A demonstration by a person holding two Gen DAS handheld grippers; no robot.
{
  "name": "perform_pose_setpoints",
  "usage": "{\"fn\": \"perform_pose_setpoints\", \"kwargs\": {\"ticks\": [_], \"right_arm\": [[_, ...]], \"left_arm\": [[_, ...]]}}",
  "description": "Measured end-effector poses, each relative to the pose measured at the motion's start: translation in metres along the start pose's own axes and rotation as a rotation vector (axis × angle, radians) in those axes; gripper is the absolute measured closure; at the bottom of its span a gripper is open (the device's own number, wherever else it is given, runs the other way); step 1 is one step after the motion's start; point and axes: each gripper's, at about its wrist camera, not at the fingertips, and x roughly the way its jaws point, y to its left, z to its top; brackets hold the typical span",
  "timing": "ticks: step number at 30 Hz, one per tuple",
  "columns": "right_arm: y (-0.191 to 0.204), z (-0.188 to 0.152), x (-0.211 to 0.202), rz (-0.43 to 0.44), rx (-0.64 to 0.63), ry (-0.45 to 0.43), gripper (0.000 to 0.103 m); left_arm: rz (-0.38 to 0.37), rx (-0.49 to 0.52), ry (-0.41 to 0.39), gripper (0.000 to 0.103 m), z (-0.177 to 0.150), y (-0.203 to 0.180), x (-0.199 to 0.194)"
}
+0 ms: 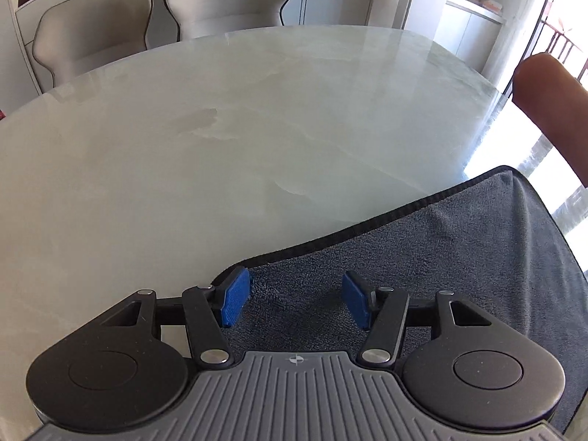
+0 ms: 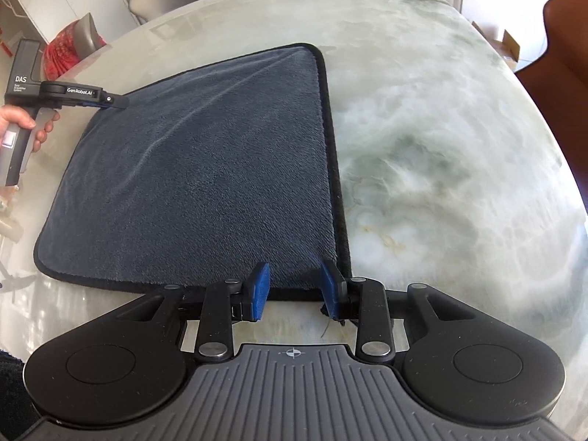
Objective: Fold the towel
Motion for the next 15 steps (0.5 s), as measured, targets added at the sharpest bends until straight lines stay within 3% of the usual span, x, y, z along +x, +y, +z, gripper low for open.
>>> {"fn": "perform_pose_setpoints", "kwargs": {"ticks": [2,4,7,12,15], "right_arm": [[0.003,0.004,0.0,-0.021,0.004,0.019,0.07],[0.014,0.011,-0.002,-0.044,-0.006,0.016,0.069],[0.029,0.015,-0.002,0.025,-0.054,-0.02,0.063],[0.039,0.015,0.012,0.006,-0.064,0.014,0.062],[0.038,0.01,0.009,0.005,-0.069,0.014,0.061]], "left_arm": [[0.013,-0.032,-0.002,0.044,0.001,-0.002,-0.005],[-0.045,-0.072,-0.043,0.043,-0.002,-0.007,-0.021],[-0.128,-0.046,-0.074,0.04,-0.012,-0.023,-0.036],[-0.139,-0.036,-0.016,0.039,-0.026,-0.032,-0.027],[-0.148,-0.06,-0.022,0.039,-0.031,-0.023,-0.027]]}}
